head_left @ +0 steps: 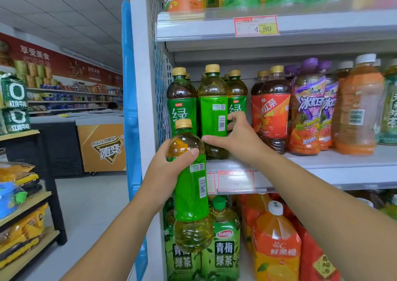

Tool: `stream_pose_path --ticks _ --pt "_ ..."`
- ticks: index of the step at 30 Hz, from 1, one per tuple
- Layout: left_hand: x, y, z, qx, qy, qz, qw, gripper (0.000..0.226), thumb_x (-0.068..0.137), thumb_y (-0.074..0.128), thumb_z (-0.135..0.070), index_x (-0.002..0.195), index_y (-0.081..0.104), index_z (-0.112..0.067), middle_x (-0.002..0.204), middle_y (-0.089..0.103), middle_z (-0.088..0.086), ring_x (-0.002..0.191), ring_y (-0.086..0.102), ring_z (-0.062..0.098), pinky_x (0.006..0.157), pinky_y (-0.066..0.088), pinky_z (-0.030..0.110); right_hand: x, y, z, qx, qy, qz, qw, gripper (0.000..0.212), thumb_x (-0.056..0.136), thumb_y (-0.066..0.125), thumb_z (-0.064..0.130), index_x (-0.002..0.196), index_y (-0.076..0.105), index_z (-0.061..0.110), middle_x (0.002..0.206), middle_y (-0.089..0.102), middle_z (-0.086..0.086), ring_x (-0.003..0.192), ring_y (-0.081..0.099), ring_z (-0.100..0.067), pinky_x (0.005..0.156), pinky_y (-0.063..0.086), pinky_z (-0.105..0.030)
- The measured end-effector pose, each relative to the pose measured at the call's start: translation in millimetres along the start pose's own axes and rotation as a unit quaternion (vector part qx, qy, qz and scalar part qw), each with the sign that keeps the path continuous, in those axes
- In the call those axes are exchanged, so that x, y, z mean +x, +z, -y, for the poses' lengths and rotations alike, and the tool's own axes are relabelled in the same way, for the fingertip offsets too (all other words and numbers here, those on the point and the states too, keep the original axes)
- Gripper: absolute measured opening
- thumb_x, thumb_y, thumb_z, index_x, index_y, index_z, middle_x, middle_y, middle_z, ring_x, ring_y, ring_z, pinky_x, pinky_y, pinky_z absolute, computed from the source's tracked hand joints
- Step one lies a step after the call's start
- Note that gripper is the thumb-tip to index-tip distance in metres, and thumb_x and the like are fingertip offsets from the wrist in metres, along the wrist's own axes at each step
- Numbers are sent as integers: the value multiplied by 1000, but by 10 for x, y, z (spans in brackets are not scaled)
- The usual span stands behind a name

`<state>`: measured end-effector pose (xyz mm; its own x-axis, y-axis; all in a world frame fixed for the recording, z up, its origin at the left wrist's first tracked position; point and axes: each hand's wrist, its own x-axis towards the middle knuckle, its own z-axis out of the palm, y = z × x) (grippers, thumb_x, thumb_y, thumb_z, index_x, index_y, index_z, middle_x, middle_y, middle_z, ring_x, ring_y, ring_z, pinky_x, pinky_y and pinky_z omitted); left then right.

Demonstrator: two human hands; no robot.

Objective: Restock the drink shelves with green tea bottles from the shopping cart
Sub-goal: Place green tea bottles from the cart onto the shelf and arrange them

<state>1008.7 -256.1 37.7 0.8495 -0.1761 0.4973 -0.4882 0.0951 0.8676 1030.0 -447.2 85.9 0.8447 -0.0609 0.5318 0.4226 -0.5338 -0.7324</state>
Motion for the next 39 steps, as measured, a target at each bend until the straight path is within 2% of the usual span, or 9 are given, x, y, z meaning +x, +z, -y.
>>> stream_pose_path --ticks 3,7,11,15,19,22,25,29,39 --pt "-9 -9 -3 3 -1 0 1000 57 55 72 -56 106 63 -31 98 74 0 91 72 18 72 57 30 3 54 4 -2 -13 -2 1000 70 67 84 40 112 35 20 106 56 -1 95 61 -14 83 54 -38" --pt "-10 -5 -11 2 -4 2 1000 58 56 73 -54 107 62 -29 96 74 0 89 73 18 69 57 27 24 -55 30 65 23 51 996 64 76 80 24 125 41 18 115 58 0 95 61 -9 82 53 -26" --pt "-12 -5 -7 -6 -3 4 1000 51 61 75 -47 106 63 -28 96 74 2 89 72 20 68 58 26 5 -147 20 99 41 112 988 52 82 74 24 124 43 25 111 56 10 88 55 5 65 43 -9" --pt "-1 -14 -1 -6 0 2 1000 59 56 74 -53 108 63 -28 98 74 4 90 72 21 71 58 30 20 33 34 16 9 -1 1000 80 65 83 49 123 35 24 119 48 5 107 53 -12 88 47 -29" --pt "7 -24 11 -4 4 4 1000 60 56 74 -53 108 63 -26 99 73 5 91 72 22 73 58 31 77 81 7 22 1 -32 999 74 67 85 36 121 39 18 110 55 5 100 59 -12 84 51 -30" --pt "13 -34 22 -3 4 8 1000 60 57 74 -53 110 63 -26 101 73 5 92 72 22 74 58 32 82 2 -10 122 38 26 991 68 72 83 22 127 45 13 114 64 -1 96 66 -10 75 54 -18" --pt "17 -41 32 -4 5 10 1000 61 57 74 -53 110 62 -26 102 73 6 93 72 23 76 58 33 35 -47 27 126 41 60 989 48 82 74 20 120 46 19 104 57 11 88 55 3 65 43 -10" --pt "20 -40 41 -9 10 9 1000 60 56 74 -53 108 63 -27 101 73 5 92 72 22 74 59 32 10 29 25 38 2 -12 999 68 73 80 41 124 40 22 113 49 3 96 53 -7 68 42 -16" --pt "23 -42 41 -7 10 8 1000 61 55 74 -54 109 63 -26 100 74 4 91 72 20 74 57 31 -27 16 24 46 -20 -19 999 61 82 75 27 134 44 16 86 44 25 75 49 7 55 40 -4"
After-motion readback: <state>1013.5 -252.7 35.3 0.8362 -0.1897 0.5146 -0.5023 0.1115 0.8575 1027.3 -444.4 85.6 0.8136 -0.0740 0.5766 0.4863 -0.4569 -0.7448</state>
